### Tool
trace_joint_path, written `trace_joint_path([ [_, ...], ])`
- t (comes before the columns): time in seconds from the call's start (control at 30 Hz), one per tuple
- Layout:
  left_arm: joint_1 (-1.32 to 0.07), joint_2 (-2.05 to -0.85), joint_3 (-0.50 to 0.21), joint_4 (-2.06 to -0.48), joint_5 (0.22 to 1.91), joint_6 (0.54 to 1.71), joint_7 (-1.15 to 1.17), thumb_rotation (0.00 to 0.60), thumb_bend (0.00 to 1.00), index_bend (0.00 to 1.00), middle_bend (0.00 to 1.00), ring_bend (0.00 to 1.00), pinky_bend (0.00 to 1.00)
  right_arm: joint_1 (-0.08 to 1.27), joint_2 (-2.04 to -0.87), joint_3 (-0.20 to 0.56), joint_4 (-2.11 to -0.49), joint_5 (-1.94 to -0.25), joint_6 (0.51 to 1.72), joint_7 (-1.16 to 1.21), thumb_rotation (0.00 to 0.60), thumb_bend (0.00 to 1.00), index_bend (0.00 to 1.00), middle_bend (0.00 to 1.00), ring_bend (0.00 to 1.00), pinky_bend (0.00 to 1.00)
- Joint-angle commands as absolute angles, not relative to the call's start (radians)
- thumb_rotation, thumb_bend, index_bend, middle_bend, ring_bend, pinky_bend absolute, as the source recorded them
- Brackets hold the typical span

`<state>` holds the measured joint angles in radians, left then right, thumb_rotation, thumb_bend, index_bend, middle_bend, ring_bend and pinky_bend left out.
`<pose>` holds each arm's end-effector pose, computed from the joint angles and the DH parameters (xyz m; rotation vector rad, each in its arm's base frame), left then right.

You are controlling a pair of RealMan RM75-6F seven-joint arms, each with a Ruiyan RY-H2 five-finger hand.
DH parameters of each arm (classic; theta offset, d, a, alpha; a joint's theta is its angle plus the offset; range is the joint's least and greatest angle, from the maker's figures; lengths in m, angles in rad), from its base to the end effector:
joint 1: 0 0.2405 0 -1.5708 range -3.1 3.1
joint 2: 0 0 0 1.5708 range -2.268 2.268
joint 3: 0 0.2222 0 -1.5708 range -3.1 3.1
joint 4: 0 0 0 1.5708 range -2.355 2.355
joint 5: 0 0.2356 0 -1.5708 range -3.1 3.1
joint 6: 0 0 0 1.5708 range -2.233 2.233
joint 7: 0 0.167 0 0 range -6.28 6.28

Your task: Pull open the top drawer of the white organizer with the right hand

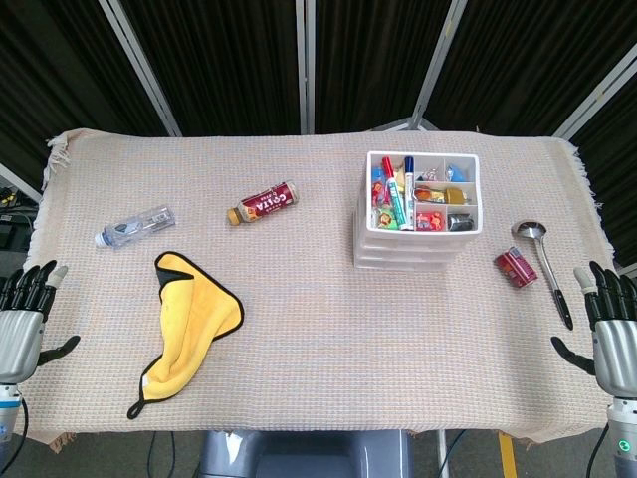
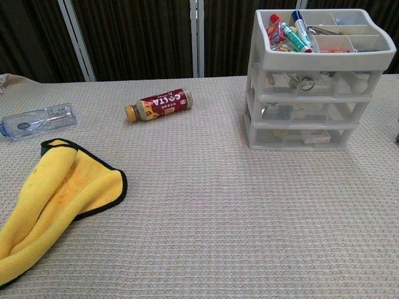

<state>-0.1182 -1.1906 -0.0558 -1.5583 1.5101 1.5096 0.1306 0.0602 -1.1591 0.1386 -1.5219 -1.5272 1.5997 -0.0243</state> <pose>-0.2828 0.2147 0.1087 -1.4247 -0.7711 -0.8702 -0.2902 -0.2148 0.1491 1.2913 -0.7022 0.9689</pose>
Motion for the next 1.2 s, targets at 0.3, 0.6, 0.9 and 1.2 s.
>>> trace_joint_path([
  [0.3, -0.12, -1.19, -0.056, -1.555, 1.511, 1.506, 0.128, 0.6, 0.04, 0.0, 0.0, 0.0, 0.0, 0.063, -1.158, 0.135, -1.53, -1.518, 1.589, -0.034, 0.6, 0.06, 0.0, 0.0, 0.0, 0.0],
  [0.6, -0.12, -1.18, -0.055, -1.558, 1.526, 1.515, 0.111, 0.6, 0.05, 0.0, 0.0, 0.0, 0.0, 0.06, -1.153, 0.137, -1.544, -1.51, 1.593, -0.038, 0.6, 0.07, 0.0, 0.0, 0.0, 0.0],
  [0.9, -0.117, -1.175, -0.054, -1.571, 1.516, 1.511, 0.12, 0.6, 0.05, 0.0, 0.0, 0.0, 0.0, 0.066, -1.156, 0.131, -1.539, -1.523, 1.589, -0.035, 0.6, 0.06, 0.0, 0.0, 0.0, 0.0],
  [1.2, -0.109, -1.177, -0.051, -1.567, 1.512, 1.517, 0.127, 0.6, 0.05, 0.0, 0.0, 0.0, 0.0, 0.081, -1.166, 0.132, -1.555, -1.526, 1.574, -0.031, 0.6, 0.06, 0.02, 0.17, 0.19, 0.28],
])
